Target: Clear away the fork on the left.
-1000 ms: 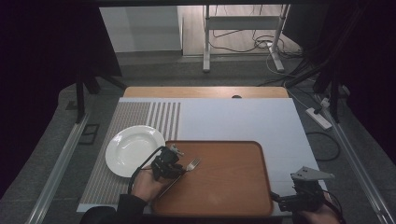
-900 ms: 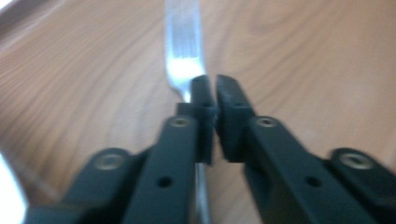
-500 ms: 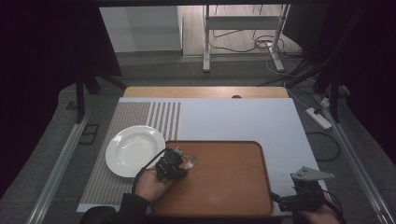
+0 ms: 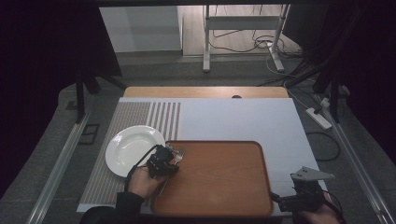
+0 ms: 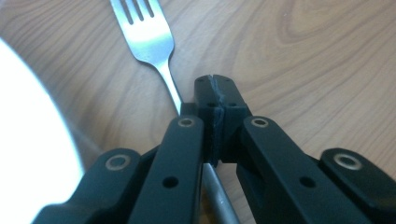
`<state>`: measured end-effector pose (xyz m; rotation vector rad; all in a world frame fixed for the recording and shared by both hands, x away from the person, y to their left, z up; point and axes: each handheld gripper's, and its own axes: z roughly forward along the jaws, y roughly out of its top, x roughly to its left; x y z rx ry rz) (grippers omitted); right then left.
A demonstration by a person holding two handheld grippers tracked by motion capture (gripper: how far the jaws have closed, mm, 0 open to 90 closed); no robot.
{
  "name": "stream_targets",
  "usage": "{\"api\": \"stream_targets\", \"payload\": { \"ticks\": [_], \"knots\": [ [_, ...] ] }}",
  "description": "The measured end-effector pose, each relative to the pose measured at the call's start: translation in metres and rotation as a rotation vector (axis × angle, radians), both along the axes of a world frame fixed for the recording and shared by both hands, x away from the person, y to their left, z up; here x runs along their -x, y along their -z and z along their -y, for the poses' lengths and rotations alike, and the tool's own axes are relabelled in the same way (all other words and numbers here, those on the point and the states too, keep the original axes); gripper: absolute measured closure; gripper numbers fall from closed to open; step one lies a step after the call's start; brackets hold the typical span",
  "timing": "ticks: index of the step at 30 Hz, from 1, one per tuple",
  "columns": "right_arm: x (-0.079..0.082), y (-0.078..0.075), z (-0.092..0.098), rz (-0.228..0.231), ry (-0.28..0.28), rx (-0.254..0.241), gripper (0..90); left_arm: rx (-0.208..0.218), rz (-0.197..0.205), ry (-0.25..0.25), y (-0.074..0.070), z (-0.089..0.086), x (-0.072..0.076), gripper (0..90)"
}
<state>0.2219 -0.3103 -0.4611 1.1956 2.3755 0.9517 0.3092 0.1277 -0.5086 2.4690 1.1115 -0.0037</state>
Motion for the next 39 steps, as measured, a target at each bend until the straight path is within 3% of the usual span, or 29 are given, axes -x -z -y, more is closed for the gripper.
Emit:
{"api": "stream_targets", "payload": {
  "ticks": [12,26,33,39],
  "knots": [
    [0.0,0.0,0.0,0.0,0.0,0.002,0.0,0.001,-0.015,-0.042,0.001,-0.014,-0.004,89.0],
    [0.0,0.0,0.0,-0.002,-0.002,0.004,0.0,0.004,-0.017,-0.045,0.0,-0.018,-0.004,86.1],
    [0.0,0.0,0.0,-0.001,-0.002,0.004,0.0,0.029,0.013,-0.036,-0.005,-0.017,-0.001,76.0],
    [0.0,0.0,-0.001,-0.002,-0.002,0.004,0.0,0.054,0.056,-0.025,-0.011,-0.018,0.001,60.3]
  ]
}}
